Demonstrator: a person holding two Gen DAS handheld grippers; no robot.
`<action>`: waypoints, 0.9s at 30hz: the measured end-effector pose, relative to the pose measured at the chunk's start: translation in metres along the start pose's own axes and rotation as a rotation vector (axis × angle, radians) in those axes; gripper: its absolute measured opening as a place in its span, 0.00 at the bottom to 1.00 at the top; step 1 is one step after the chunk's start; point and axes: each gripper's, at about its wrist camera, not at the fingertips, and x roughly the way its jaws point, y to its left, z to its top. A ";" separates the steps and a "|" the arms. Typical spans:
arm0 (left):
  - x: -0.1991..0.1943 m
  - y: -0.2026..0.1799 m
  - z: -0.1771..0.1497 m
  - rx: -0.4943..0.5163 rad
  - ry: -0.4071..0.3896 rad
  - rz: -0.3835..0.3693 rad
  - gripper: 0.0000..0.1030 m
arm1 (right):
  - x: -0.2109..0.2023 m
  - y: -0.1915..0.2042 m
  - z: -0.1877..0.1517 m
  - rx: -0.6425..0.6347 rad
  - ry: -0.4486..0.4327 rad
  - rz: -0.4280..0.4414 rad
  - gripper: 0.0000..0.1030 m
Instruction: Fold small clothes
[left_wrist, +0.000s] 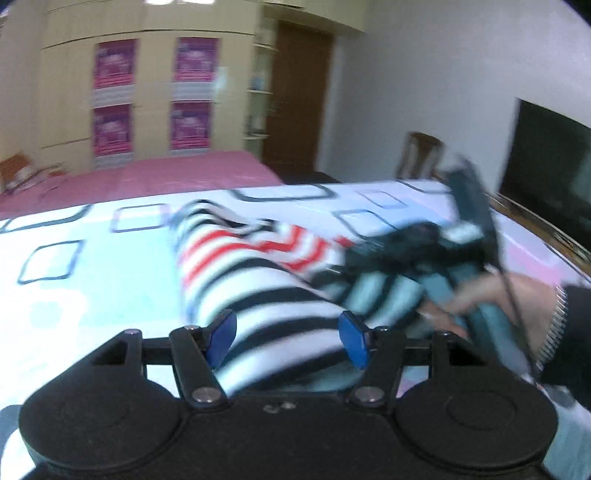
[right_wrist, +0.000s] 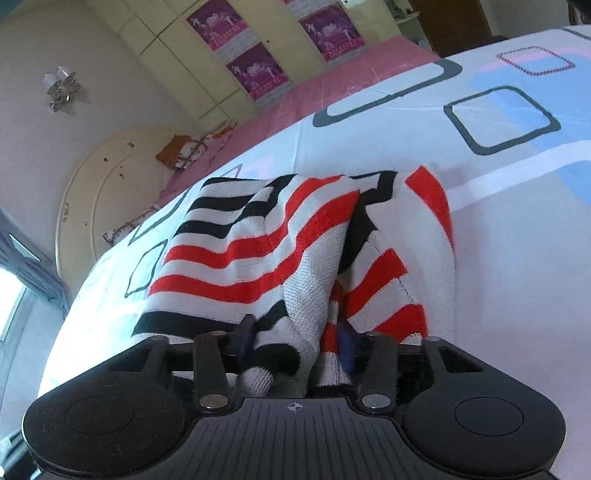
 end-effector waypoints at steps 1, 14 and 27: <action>0.003 0.005 0.003 -0.012 0.000 0.030 0.59 | -0.002 0.001 0.000 -0.004 -0.005 0.002 0.27; 0.039 0.001 0.009 -0.095 0.077 -0.005 0.58 | -0.033 -0.015 -0.012 -0.069 -0.128 -0.134 0.20; 0.052 0.017 -0.005 -0.129 0.141 -0.005 0.63 | -0.076 -0.017 -0.017 -0.005 -0.149 -0.107 0.21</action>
